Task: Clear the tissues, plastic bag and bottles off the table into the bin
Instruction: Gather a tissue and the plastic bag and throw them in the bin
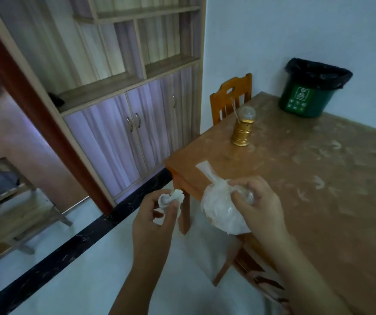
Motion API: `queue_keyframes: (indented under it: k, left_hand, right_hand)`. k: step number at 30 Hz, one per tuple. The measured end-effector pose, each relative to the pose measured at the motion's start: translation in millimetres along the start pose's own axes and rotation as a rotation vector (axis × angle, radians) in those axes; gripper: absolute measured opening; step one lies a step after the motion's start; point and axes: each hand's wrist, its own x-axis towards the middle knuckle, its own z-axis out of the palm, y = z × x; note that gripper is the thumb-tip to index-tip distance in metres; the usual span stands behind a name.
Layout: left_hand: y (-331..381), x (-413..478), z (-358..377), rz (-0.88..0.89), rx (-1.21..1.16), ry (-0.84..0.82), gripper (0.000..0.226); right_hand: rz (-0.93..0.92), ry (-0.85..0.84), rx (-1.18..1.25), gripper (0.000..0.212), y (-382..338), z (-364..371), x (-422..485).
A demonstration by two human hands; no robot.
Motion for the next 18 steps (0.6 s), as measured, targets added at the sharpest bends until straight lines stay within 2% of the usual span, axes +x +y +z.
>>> queue_keyframes:
  k: [5,10,14,18]
  left_hand:
    - [-27,36,-47,-0.027,-0.008,0.081,0.022]
    - [-51,83,-59,-0.065,-0.018,0.124,0.02]
    - [-65,139,-50,-0.083,-0.013,0.079,0.025]
    - [-65,215,-29,-0.023,0.014,0.001,0.031]
  right_hand:
    - [0.015,-0.114,0.072,0.025,-27,70,26]
    - [0.043,-0.19,0.09,0.021,-32,122,66]
    - [0.073,-0.175,0.129,0.024,-24,152,114]
    - [0.07,-0.095,0.156,0.028,-12,171,178]
